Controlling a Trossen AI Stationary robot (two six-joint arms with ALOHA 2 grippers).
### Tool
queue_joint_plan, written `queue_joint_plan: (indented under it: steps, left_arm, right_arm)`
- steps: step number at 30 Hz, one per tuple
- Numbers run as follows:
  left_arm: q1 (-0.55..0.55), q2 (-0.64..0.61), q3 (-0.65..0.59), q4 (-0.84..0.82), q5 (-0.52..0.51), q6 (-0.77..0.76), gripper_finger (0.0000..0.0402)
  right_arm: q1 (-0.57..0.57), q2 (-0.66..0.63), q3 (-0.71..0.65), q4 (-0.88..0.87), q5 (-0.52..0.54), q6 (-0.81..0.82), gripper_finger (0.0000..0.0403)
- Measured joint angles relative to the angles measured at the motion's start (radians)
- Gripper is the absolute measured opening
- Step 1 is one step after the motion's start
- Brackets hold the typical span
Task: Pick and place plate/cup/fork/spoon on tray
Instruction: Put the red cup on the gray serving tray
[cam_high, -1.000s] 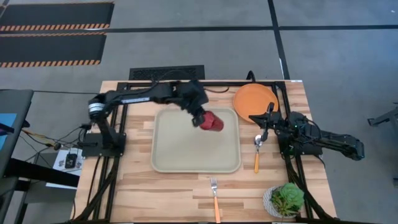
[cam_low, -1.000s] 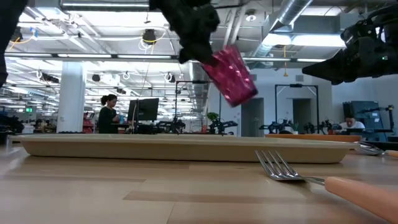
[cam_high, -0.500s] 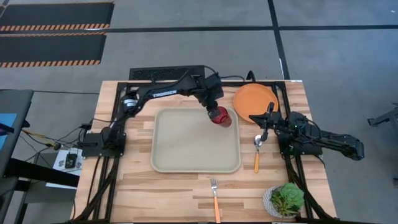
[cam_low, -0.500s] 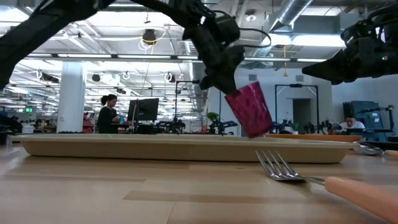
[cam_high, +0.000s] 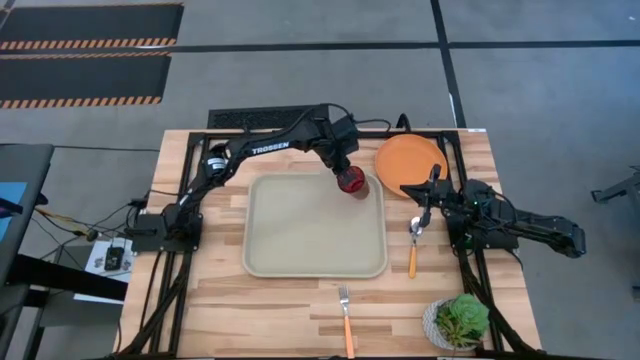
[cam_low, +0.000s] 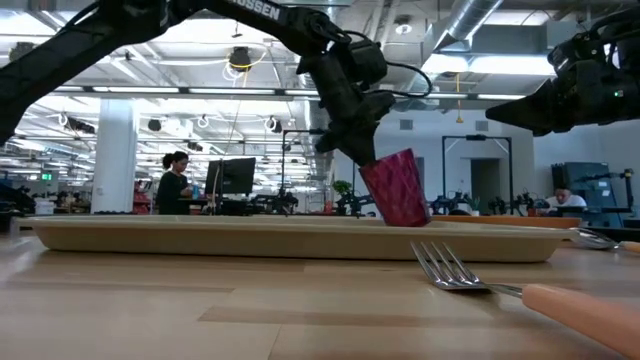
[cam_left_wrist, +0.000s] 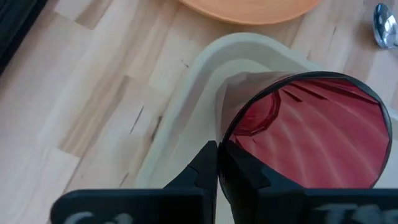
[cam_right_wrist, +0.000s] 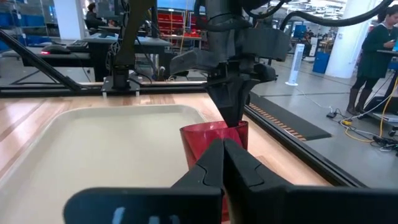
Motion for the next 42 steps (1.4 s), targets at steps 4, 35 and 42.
queue_joint_plan:
  steps: [4,35,42]
  left_arm:
    - [-0.001,0.000,0.000,0.000,0.000,0.001,0.0021]
    - [0.003,0.000,-0.001,0.089,0.081,0.038,0.0082]
    - [0.002,0.001,-0.001,0.089,0.122,0.038,0.0082]
  right_arm:
    - [0.000,0.000,0.000,0.000,0.000,0.000,0.0023]
    - [0.000,0.000,0.000,-0.001,0.000,0.000,0.0023]
    - [0.000,0.000,0.000,-0.001,0.001,0.000,0.0018]
